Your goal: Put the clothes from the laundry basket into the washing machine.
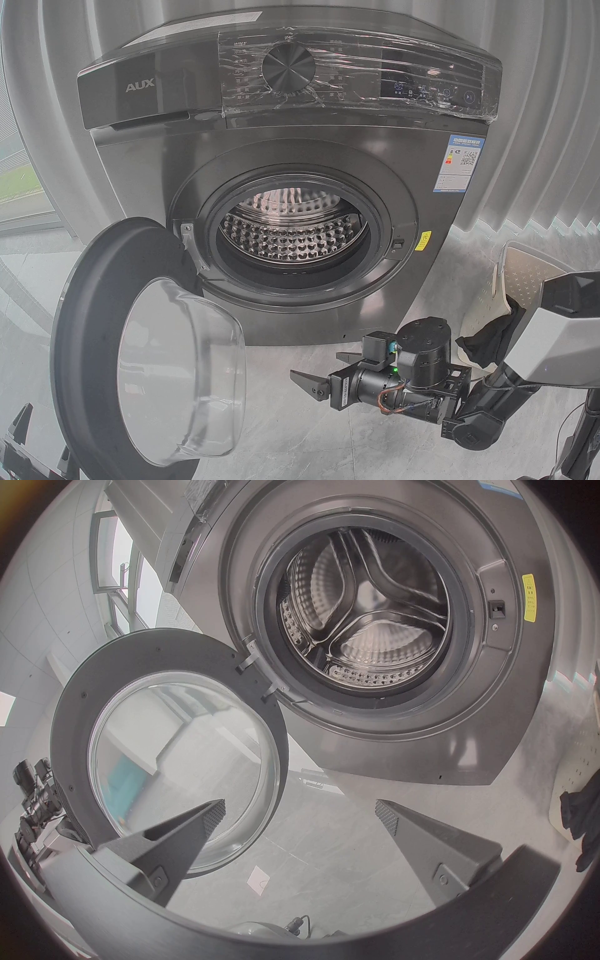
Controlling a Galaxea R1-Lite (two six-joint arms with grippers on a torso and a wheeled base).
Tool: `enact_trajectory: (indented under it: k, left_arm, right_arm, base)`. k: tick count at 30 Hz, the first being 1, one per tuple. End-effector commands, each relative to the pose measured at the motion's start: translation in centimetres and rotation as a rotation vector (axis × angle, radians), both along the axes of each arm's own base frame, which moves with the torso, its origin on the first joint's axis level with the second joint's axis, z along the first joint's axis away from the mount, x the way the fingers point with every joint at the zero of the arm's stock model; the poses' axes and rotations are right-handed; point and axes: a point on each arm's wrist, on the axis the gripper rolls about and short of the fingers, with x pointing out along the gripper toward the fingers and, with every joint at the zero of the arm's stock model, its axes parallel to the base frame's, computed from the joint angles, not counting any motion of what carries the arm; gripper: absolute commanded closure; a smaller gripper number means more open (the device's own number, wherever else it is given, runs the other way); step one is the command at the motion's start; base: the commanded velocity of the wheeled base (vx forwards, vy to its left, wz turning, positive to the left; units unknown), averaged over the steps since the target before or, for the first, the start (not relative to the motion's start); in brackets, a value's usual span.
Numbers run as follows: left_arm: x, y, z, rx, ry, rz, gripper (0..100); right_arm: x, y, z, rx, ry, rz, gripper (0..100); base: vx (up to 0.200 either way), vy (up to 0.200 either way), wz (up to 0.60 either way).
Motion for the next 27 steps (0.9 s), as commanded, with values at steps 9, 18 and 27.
enact_trajectory:
  k: [9,18,27]
  left_arm:
    - [0.0,0.0,-0.5,0.0,0.0,0.001,0]
    - [0.0,0.0,-0.5,0.0,0.0,0.001,0]
    - [0.0,0.0,-0.5,0.001,0.0,0.0,0]
  right_arm:
    - [0.1,0.4,-0.6,0.001,0.001,0.007,0]
    - [0.4,1.0,-0.4,0.016,-0.012,0.011,0]
    - [1.9,2.9,0.1,0.056,-0.05,0.017,0]
  base:
    - [-0.178,0.0,0.0]
    - [-0.022,0.0,0.0]
    - [-0.044,0.0,0.0]
